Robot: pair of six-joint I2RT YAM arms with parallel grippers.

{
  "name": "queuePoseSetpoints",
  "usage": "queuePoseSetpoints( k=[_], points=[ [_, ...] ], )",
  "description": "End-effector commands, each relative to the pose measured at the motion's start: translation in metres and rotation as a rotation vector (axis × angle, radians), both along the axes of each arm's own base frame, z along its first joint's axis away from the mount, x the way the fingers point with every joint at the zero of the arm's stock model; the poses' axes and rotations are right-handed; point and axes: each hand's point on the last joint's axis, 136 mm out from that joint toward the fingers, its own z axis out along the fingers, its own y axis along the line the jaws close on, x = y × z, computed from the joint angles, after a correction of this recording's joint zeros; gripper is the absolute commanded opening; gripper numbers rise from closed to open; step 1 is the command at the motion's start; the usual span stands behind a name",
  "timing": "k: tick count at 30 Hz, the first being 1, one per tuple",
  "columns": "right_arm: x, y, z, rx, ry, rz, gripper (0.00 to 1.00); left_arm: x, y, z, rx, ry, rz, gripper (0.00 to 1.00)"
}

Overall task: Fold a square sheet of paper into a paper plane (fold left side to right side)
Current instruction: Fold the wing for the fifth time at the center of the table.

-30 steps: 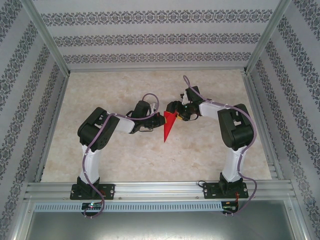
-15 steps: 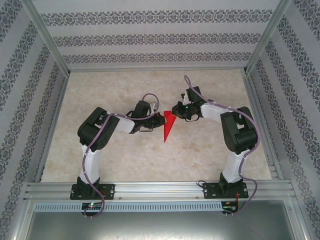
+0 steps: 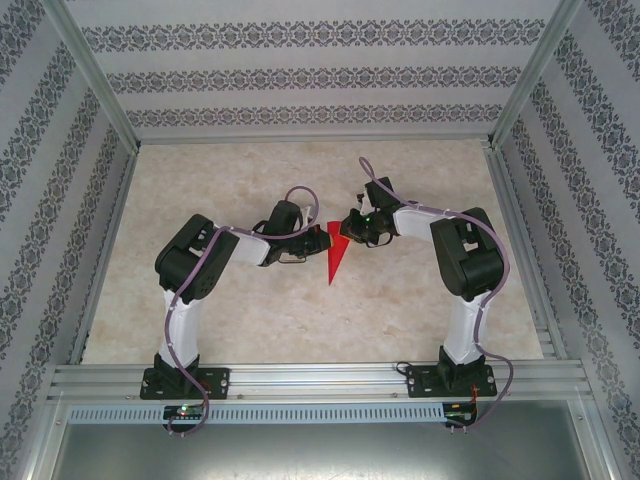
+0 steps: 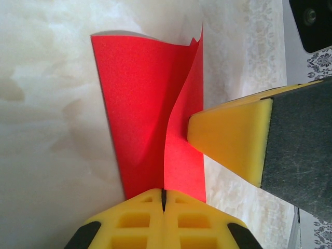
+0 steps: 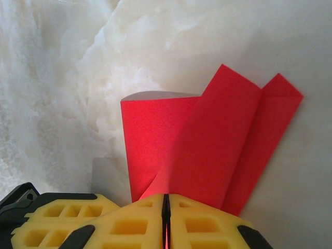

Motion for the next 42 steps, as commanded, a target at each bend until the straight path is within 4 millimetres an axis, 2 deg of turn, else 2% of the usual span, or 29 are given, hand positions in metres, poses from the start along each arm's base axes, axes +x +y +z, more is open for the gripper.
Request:
queuePoseSetpoints(
  k=[1,8,14,20,22,26,30,34,38,42],
  points=[
    [0.003,-0.003,-0.009,-0.047,-0.004,0.01,0.1,0.0,0.023,-0.035,0.112,0.064,0.052,0.0],
    [0.001,-0.007,-0.016,-0.072,0.006,0.01,0.1,0.001,0.025,-0.036,0.111,0.074,0.063,0.0],
    [-0.007,-0.013,-0.03,-0.109,0.051,0.008,0.1,0.0,0.022,-0.035,0.092,0.075,0.052,0.0],
    [-0.019,-0.02,-0.047,-0.131,0.104,0.003,0.09,0.001,0.019,-0.025,0.07,0.063,0.048,0.01],
    [-0.021,-0.022,-0.047,-0.138,0.104,0.0,0.09,0.001,0.019,-0.017,0.066,0.051,0.05,0.08],
    [-0.021,-0.026,-0.046,-0.145,0.104,-0.003,0.09,0.001,0.022,0.008,0.052,0.009,0.05,0.15],
    [-0.021,-0.024,-0.045,-0.135,0.101,0.003,0.09,-0.006,0.027,0.032,0.051,-0.022,0.043,0.28],
    [-0.02,-0.022,-0.045,-0.127,0.101,0.006,0.08,-0.022,0.024,0.054,0.017,-0.03,0.014,0.26],
    [-0.02,-0.021,-0.046,-0.126,0.1,0.007,0.09,-0.046,0.002,0.069,-0.036,-0.013,-0.068,0.21],
    [-0.021,-0.021,-0.047,-0.128,0.104,0.01,0.09,-0.06,-0.021,0.072,-0.082,0.03,-0.124,0.2]
  ],
)
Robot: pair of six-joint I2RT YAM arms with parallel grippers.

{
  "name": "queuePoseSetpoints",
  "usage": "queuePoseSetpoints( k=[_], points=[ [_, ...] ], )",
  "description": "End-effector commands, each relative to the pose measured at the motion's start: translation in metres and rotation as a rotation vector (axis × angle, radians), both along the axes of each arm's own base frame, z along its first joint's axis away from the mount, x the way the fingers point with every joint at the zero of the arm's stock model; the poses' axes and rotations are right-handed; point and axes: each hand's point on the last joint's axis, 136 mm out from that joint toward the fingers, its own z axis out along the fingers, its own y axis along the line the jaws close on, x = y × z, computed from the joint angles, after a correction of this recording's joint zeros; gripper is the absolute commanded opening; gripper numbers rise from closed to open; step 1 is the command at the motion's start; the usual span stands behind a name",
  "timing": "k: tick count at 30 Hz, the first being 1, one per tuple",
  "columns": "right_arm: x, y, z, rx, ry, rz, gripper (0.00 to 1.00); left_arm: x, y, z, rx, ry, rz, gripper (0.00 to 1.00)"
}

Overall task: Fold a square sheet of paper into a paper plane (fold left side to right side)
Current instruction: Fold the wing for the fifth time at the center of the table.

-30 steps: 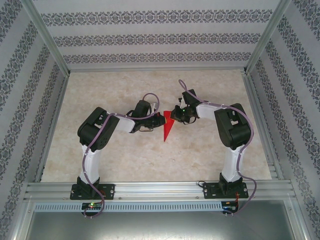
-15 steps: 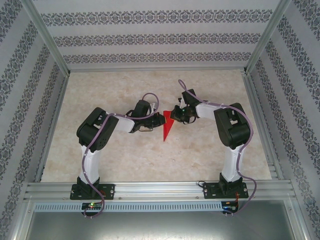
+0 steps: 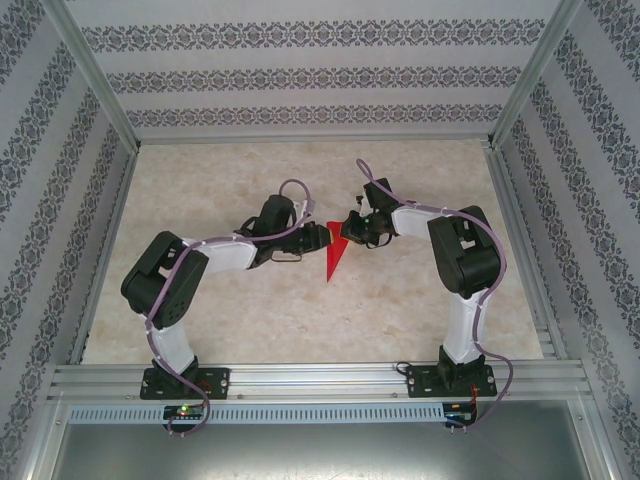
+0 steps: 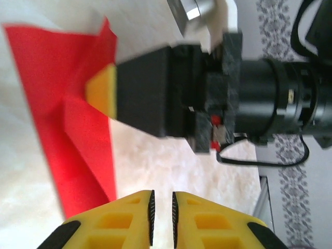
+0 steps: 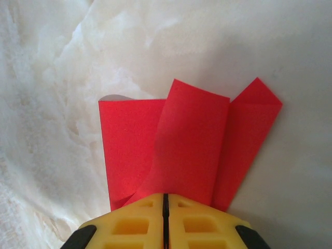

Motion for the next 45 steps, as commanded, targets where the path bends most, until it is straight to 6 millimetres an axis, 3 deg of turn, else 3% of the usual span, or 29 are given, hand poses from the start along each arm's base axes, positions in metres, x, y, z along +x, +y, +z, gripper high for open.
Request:
queuePoseSetpoints(
  k=[1,12,27,45],
  points=[
    [-0.021,-0.018,-0.035,-0.093,0.096,-0.006,0.09,-0.02,-0.02,-0.002,-0.036,0.077,-0.065,0.2],
    [-0.021,-0.016,-0.034,-0.095,0.096,0.002,0.09,-0.022,-0.042,-0.021,-0.028,0.124,-0.124,0.19],
    [-0.023,-0.016,-0.035,-0.107,0.103,0.011,0.09,-0.03,-0.031,-0.054,0.157,0.165,-0.13,0.2],
    [-0.023,-0.018,-0.034,-0.125,0.101,0.019,0.09,-0.031,-0.018,-0.078,0.215,0.203,-0.076,0.19]
  ],
)
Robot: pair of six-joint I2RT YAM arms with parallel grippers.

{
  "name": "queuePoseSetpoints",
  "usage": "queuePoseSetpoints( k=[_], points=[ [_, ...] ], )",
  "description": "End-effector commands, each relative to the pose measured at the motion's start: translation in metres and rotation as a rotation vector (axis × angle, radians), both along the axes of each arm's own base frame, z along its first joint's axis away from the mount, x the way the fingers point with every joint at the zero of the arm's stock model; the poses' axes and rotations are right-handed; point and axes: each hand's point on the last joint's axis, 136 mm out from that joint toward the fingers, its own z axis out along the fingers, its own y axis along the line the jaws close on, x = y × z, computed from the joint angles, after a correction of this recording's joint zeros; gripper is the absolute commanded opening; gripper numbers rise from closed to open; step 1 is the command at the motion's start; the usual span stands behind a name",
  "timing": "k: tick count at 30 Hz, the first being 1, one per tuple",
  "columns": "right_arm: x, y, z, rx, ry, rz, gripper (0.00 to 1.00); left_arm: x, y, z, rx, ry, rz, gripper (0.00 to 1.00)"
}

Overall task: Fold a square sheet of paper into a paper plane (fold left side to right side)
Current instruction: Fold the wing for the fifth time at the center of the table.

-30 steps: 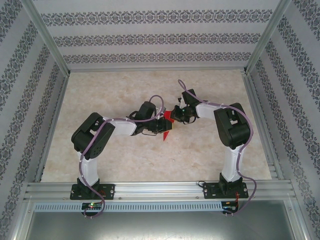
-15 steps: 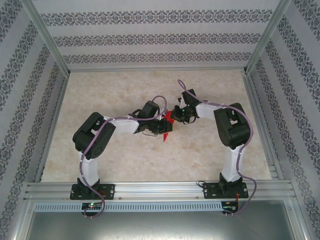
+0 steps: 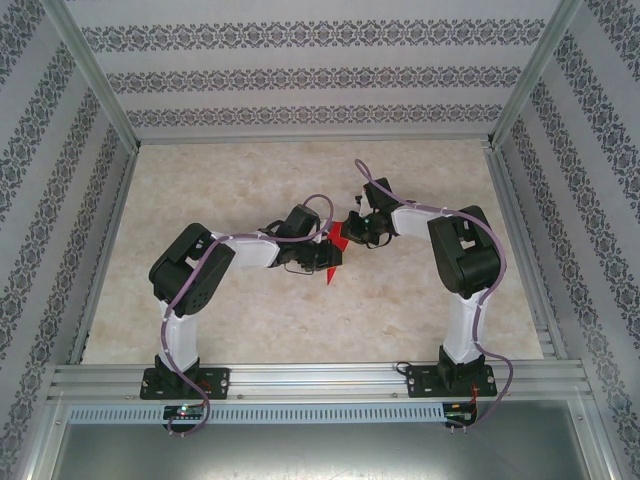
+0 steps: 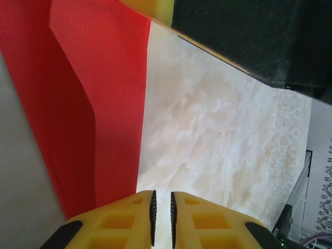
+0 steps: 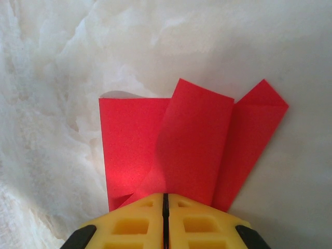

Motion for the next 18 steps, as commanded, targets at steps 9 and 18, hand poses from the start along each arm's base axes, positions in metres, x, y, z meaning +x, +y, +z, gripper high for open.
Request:
queuePoseSetpoints(
  k=[9,18],
  points=[
    [-0.022,-0.018,-0.033,-0.116,0.11,-0.007,0.09,-0.013,0.014,-0.025,0.07,0.047,0.024,0.18],
    [0.0,-0.01,0.012,-0.034,-0.048,0.001,0.09,-0.022,0.023,-0.042,0.095,0.083,0.054,0.14]
  ],
)
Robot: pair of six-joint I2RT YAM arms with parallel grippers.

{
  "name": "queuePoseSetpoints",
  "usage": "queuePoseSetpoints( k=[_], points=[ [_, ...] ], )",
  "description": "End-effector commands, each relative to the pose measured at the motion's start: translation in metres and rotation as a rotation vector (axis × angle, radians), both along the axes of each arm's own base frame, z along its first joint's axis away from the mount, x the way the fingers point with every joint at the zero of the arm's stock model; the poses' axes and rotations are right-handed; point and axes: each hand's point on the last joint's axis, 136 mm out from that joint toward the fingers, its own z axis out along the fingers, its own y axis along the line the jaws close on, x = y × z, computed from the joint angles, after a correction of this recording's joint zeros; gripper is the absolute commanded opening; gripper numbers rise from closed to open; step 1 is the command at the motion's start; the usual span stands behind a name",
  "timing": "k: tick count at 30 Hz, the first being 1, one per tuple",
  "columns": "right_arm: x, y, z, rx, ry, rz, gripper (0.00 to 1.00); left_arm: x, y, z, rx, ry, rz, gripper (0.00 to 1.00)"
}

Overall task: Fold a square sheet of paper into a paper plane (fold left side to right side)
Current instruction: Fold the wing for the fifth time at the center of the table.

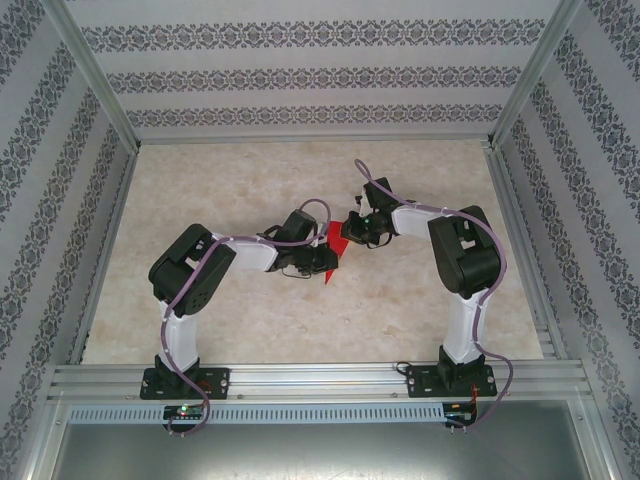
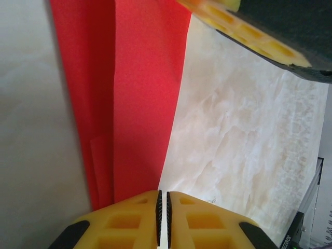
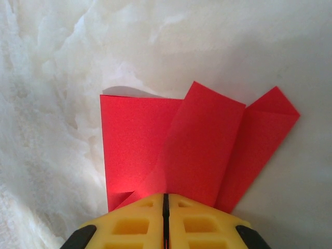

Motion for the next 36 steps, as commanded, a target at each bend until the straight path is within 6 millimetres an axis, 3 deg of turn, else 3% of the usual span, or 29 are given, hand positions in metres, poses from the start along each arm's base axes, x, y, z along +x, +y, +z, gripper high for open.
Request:
queuePoseSetpoints(
  k=[1,4,7,11,15,21,36],
  points=[
    [0.003,-0.012,0.019,-0.025,-0.073,-0.009,0.09,-0.019,0.015,-0.029,0.075,0.081,0.023,0.13],
    [0.006,-0.019,0.047,0.02,-0.146,-0.014,0.08,-0.021,0.016,-0.031,0.069,0.079,0.025,0.09],
    [-0.007,-0.021,0.058,0.048,-0.164,0.009,0.06,-0.021,0.015,-0.031,0.061,0.073,0.023,0.06],
    [-0.026,0.005,0.059,0.171,-0.143,0.056,0.06,-0.02,0.014,-0.03,0.056,0.066,0.017,0.05],
    [-0.032,0.025,0.044,0.195,-0.111,0.083,0.05,-0.02,0.014,-0.03,0.056,0.065,0.015,0.04],
    [-0.029,0.03,0.019,0.185,-0.065,0.082,0.05,-0.02,0.013,-0.028,0.048,0.064,0.013,0.04],
    [-0.003,0.006,-0.013,0.053,-0.059,0.062,0.05,-0.021,0.012,-0.027,0.044,0.066,0.006,0.03]
  ],
)
